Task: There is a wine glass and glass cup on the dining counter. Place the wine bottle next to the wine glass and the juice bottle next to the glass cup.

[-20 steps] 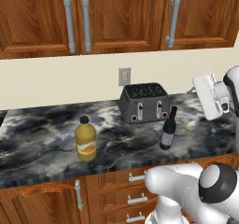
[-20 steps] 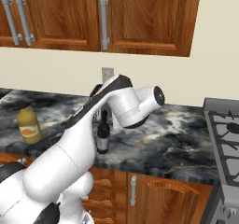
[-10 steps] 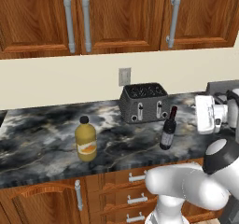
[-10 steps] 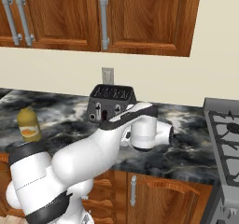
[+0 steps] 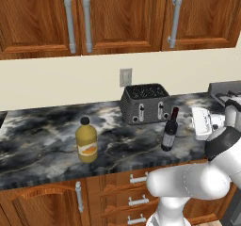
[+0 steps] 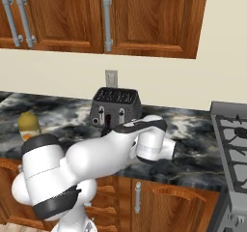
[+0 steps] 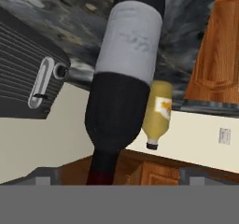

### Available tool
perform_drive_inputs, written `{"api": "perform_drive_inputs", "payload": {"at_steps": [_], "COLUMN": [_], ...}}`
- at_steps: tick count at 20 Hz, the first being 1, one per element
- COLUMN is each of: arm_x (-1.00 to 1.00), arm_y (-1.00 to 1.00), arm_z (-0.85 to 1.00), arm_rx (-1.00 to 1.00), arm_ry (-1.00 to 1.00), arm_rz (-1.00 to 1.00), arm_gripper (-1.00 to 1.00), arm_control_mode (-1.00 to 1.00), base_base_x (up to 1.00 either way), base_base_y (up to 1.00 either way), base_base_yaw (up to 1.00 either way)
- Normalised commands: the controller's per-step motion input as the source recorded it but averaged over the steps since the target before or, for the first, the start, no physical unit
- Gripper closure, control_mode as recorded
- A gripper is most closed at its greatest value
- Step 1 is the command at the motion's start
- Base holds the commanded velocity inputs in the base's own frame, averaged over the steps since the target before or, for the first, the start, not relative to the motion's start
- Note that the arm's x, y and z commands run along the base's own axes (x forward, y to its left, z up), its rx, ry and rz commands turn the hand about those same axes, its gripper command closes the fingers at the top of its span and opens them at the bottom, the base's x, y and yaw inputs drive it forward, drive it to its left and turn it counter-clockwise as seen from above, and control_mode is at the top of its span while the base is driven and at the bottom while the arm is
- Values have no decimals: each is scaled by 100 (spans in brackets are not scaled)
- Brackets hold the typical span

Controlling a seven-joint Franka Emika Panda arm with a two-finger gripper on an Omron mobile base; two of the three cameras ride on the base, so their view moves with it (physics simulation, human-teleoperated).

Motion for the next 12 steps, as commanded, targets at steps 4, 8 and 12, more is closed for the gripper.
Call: {"api": "perform_drive_inputs", "payload": {"at_steps": [4, 8, 12], "arm_x": [0, 2, 0], "arm_y": [29, 19, 16], "arm_z": [-14, -18, -3], "arm_rx": [6, 2, 0], "arm_ry": [1, 2, 0], "arm_rz": [0, 0, 0], "arm_gripper": [-100, -100, -100], "arm_control_mode": [-100, -100, -100], "base_base_x": [0, 0, 0], "base_base_y": [0, 0, 0], "base_base_yaw": [0, 0, 0]}}
